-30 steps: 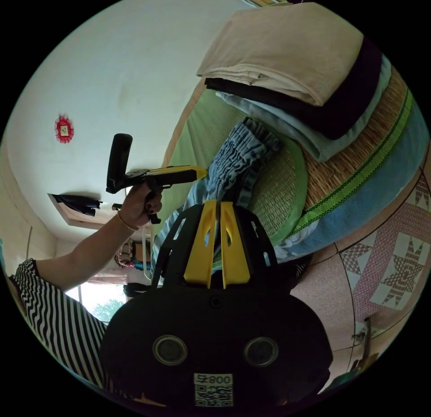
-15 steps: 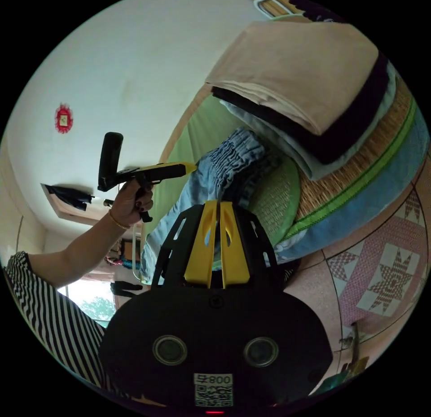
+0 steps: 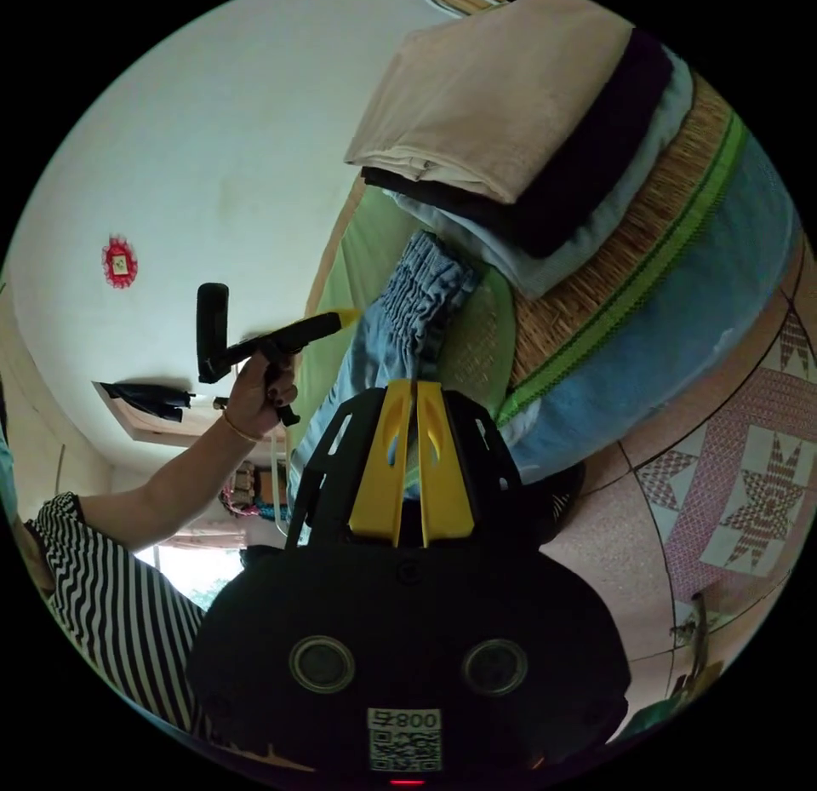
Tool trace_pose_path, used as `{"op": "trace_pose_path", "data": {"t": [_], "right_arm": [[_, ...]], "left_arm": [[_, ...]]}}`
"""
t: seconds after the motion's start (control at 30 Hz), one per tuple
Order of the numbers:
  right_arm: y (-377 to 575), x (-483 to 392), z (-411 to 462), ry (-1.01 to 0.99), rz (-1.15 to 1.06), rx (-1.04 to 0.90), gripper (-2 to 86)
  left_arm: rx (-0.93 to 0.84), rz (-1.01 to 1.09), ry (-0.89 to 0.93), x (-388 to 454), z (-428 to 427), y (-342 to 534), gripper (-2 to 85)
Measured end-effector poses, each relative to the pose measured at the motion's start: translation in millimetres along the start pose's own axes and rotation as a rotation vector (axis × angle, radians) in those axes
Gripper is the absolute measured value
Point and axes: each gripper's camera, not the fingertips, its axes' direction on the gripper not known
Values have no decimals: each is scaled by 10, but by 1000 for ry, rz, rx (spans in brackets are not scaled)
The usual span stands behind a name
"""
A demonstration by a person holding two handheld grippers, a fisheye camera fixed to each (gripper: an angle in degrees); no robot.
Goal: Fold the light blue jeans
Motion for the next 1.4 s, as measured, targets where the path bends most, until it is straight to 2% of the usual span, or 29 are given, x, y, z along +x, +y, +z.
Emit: {"op": "trace_pose_path", "data": {"t": [0.2,0.27,0.37,0.43,0.6,0.8,0.97,1.07,1.13,1.17,1.23,1.4], "right_arm": [[86,-437,-61,98,-86,32,1],[51,-653,82,116,-155,1,1],[-23,-965,517,250,-273,-81,1],[-52,-1074,951,389,-335,-235,1],[-3,-1312,1159,446,-415,-237,1],[-38,-1623,1409,522,-465,-289,2],[-20,-2173,1688,402,-552,-299,5],[46,-2693,2169,267,-665,-386,12],[116,-3136,2678,171,-761,-463,28],[132,-3241,2812,155,-782,-485,33],[196,-3667,3394,91,-858,-573,53],[387,-4342,4514,42,-990,-724,66]], "left_arm": [[-14,53,27,43,-62,619,3],[-91,40,10,20,79,810,1],[-79,32,19,-46,76,1021,1],[-85,25,20,-82,21,1142,1],[-7,24,25,-183,-312,1744,1],[72,-206,-47,-707,-835,3111,1],[99,-591,-185,-1429,-1231,4569,1],[48,-774,-169,-1757,-1154,5285,1],[9,-820,-111,-1862,-1012,5607,2],[80,-818,-103,-1862,-1019,5777,2],[106,-806,-106,-1873,-1040,5949,3],[117,-764,-74,-1979,-1130,6345,9]]}}
